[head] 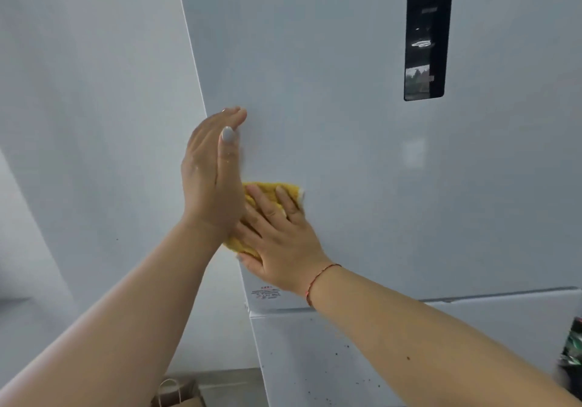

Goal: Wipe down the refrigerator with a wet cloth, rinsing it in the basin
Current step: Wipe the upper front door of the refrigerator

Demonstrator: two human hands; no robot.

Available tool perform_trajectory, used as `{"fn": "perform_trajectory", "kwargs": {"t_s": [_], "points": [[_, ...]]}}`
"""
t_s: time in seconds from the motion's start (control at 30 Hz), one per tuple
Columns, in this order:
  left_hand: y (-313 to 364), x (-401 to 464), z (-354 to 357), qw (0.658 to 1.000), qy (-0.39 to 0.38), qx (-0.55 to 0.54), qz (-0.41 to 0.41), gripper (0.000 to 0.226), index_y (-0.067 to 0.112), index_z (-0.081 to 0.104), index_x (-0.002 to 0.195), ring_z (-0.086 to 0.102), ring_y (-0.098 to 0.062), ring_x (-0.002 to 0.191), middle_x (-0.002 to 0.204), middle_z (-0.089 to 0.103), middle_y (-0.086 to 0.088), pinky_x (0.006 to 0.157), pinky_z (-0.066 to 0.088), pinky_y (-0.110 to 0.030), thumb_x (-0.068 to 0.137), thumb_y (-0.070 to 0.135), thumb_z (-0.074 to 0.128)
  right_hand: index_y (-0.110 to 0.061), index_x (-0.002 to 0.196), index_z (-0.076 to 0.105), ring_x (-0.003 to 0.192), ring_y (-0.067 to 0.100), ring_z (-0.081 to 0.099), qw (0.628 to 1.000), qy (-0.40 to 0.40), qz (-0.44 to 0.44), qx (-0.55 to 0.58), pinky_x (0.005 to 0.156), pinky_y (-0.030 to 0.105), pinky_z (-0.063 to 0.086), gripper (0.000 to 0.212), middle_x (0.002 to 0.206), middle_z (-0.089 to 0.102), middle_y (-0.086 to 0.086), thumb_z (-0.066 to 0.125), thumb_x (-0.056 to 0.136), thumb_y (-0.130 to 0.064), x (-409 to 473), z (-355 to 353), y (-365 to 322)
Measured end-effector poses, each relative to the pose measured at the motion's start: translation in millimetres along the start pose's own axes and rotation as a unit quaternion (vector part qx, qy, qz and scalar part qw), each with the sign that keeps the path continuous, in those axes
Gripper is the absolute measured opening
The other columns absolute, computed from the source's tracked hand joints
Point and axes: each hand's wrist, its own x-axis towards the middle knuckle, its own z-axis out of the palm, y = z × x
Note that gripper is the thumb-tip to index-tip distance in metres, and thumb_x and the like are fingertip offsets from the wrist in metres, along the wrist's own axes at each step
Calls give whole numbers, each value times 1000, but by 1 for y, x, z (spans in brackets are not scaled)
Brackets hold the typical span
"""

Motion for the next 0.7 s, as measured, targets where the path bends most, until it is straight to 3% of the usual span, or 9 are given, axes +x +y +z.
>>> {"fn": "perform_trajectory", "kwargs": {"t_s": [0.17, 0.27, 0.47, 0.7], "points": [[-12, -24, 5, 999, -33, 17, 22, 51, 9, 63, 124, 48, -16, 130, 128, 58, 5, 111, 34, -32, 101, 32, 25, -24, 142, 46, 147, 28, 18, 980, -114, -163, -14, 121, 49, 4, 52, 154, 34, 2, 47, 93, -40, -47, 26, -31], [-10, -39, 20, 997, -51, 14, 48, 48, 4, 64, 122, 50, -21, 128, 127, 57, 2, 110, 36, -33, 101, 27, 27, -24, 144, 43, 147, 27, 18, 968, -143, -205, -25, 121, 47, 4, 46, 156, 31, 0, 39, 99, -34, -84, 26, -23], [3, -53, 53, 991, -57, -5, 124, 45, -5, 64, 118, 47, -12, 124, 125, 58, -7, 110, 36, -43, 100, 17, 30, -27, 147, 39, 146, 22, 22, 969, -143, -201, -35, 119, 45, 20, 46, 156, 31, -3, 39, 102, -36, -152, 5, 35], [30, -60, 97, 985, -59, -38, 154, 45, -7, 64, 116, 50, -20, 123, 124, 61, -14, 112, 33, -41, 98, 16, 31, -36, 141, 43, 141, 18, 35, 979, -107, -150, -83, 113, 41, 31, 45, 150, 39, -10, 48, 98, -46, -226, -36, 117]]}}
